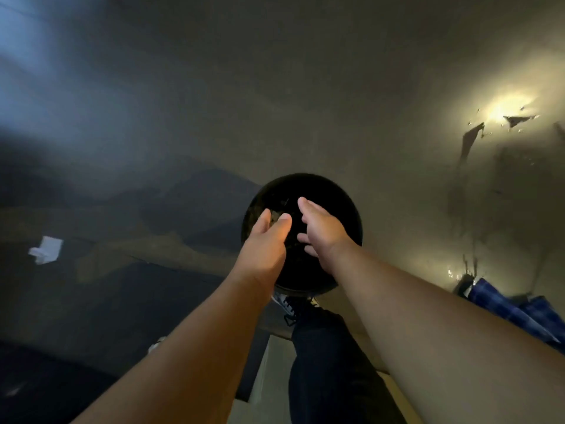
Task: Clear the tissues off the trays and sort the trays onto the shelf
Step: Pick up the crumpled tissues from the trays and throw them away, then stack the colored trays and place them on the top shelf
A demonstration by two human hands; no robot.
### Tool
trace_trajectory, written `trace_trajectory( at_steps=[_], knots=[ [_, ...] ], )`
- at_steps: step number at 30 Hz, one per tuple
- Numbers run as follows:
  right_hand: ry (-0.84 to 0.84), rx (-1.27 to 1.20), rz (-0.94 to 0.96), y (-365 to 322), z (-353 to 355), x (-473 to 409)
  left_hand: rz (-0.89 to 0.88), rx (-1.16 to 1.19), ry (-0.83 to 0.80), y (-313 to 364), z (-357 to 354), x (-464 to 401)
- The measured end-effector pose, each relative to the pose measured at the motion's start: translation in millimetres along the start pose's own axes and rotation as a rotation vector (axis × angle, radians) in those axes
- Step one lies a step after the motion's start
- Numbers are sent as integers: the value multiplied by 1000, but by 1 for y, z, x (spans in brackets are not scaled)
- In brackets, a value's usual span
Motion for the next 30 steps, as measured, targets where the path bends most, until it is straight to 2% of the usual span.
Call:
trace_trajectory(
  at_steps=[3, 7, 12, 17, 24, 30],
  knots=[
    [-5, -43, 110, -57, -12, 35, -83, 5, -11, 44, -3, 43],
    [-40, -68, 257, -157, -40, 108, -245, -26, 67, 125, 11, 128],
    [-158, -47, 496, -290, -95, 235, -499, 25, 141, 224, 55, 273],
    [-309, -29, 722, -396, -170, 373, -722, 85, 245, 290, 114, 432],
    [-638, 71, 992, -487, -282, 587, -1037, 161, 508, 325, 214, 662],
    [-870, 257, 1197, -491, -371, 755, -1220, 265, 626, 304, 281, 812]
  ],
)
Point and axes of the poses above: each hand's wrist, its own x-axis away from the middle knuckle, its own z-axis out of the back of the hand, y = z × x, the point moved 6 cm from there along -x, towards the middle knuckle, and after that the axes turned 7 degrees about z, right-handed, at the moved point
